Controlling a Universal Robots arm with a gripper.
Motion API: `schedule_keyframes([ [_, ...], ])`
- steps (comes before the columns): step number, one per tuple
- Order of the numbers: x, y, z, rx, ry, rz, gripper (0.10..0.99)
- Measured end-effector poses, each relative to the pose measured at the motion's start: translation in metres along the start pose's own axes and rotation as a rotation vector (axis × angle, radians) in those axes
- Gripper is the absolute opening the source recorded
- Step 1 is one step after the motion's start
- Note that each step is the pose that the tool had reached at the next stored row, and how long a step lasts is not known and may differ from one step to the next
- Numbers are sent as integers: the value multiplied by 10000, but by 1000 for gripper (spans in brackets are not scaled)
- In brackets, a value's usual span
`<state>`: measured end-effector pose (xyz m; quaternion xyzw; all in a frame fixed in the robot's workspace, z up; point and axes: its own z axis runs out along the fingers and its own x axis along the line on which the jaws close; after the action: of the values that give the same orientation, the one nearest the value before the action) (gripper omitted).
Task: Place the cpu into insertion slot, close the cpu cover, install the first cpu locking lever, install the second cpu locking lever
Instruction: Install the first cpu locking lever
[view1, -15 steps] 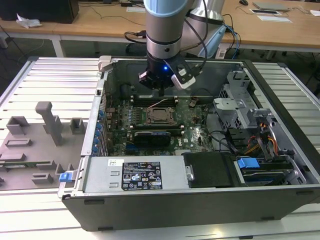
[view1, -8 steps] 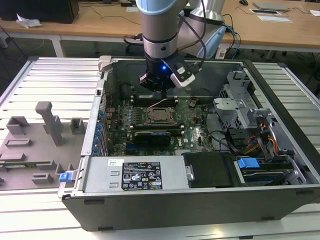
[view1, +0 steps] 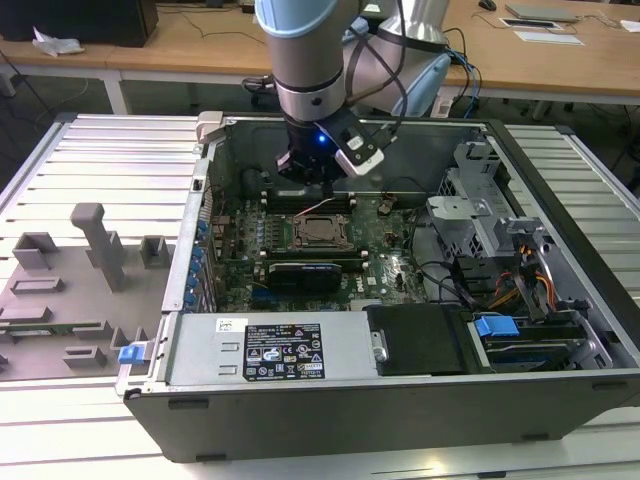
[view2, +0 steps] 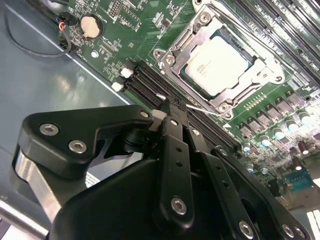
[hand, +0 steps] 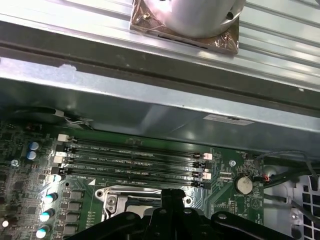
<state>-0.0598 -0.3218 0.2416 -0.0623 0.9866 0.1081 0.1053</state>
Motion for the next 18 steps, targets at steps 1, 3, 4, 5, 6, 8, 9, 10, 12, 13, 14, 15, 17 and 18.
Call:
schedule_keyframes([
  [1,5,-3,17,3,-34,-8,106],
  [3,11,-9,44,4,-51,-15,106],
  [4,15,-12,59,5,-55,-14,106],
  [5,19,-13,74,5,-56,-11,106],
  [6,21,-10,85,10,-59,3,106],
  [8,22,-1,98,23,-69,55,106],
  [9,22,7,105,31,-77,90,106],
  [10,22,44,131,54,-99,194,106],
  [12,41,51,234,152,-186,609,106],
  [13,43,52,247,162,-195,651,106],
  [14,43,55,260,174,-204,698,106],
  [15,43,63,274,187,-215,754,106],
  [17,44,87,303,216,-242,877,106],
  [18,45,92,314,230,-255,937,106],
])
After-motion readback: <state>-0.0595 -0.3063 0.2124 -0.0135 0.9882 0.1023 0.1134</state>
